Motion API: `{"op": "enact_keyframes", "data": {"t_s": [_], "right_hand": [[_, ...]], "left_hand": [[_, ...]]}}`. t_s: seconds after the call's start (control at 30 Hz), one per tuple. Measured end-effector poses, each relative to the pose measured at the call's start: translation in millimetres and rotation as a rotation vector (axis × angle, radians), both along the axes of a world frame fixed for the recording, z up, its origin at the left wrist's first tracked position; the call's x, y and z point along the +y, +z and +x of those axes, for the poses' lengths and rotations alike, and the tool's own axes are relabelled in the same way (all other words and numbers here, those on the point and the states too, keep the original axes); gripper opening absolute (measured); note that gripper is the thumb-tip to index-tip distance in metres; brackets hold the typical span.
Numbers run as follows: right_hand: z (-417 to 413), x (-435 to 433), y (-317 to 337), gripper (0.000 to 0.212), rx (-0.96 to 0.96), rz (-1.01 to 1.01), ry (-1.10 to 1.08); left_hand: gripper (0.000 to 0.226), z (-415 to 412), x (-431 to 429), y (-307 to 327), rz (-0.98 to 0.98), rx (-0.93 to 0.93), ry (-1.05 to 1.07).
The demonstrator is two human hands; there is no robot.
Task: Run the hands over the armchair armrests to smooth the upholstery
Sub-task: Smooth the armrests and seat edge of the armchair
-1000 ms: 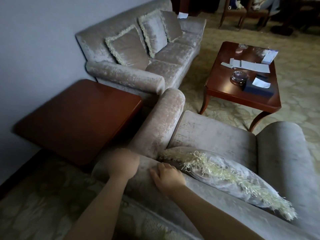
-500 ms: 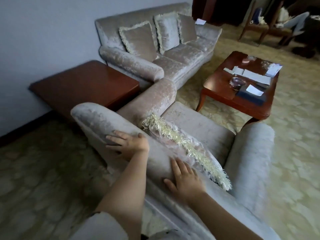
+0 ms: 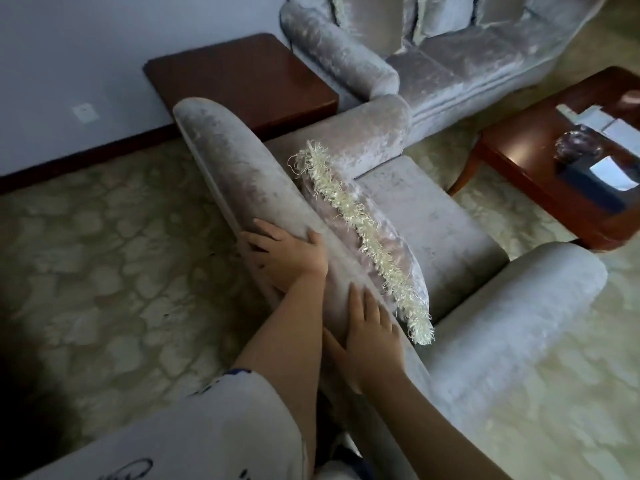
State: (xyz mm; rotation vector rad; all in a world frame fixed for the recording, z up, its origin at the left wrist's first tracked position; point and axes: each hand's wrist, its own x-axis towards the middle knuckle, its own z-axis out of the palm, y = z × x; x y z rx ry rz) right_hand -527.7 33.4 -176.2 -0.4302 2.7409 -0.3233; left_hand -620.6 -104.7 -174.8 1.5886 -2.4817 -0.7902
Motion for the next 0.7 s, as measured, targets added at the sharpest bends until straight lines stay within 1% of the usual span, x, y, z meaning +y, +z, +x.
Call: {"op": "enact_keyframes", "data": {"t_s": [0.1,0.23,0.3,0.37,0.43,0.53,0.57,0.63,0.7], "right_hand": [[-5,14,-3,0.090,-0.026,-0.101,0.089],[-18,56,-7,0.077,-0.007,-0.189,0.234],[-27,81,-11,0.070,-0.058,-0.228,0.252],[-34,103,-19,0.064,-0.159,-0.258,0.249],[-44,125,-30,0.060,-0.264,-0.205,0.263],[-67,164,-51,0.055,-0.374,-0.011,0.338],[-75,180,-59,0.054,-0.392,0.055,0.385],[-95,221,-77,0.047,-0.409,0.152,0.459],[-116,272,-94,0.049,-0.417,0.215,0.423]], "left_hand": [[0.102,-4,0,-7,-0.077,-0.046,0.016],[0.097,1,-1,-12,-0.144,-0.071,-0.033],[0.088,0,3,-7,-0.208,-0.138,-0.099],[0.080,-4,15,-1,-0.267,-0.238,-0.191],[0.076,-7,41,0,-0.325,-0.379,-0.323],[0.072,-3,109,-17,-0.399,-0.566,-0.631],[0.069,3,137,-26,-0.397,-0.624,-0.718],[0.056,20,196,-51,-0.348,-0.680,-0.826],[0.044,37,251,-81,-0.255,-0.685,-0.856]]}}
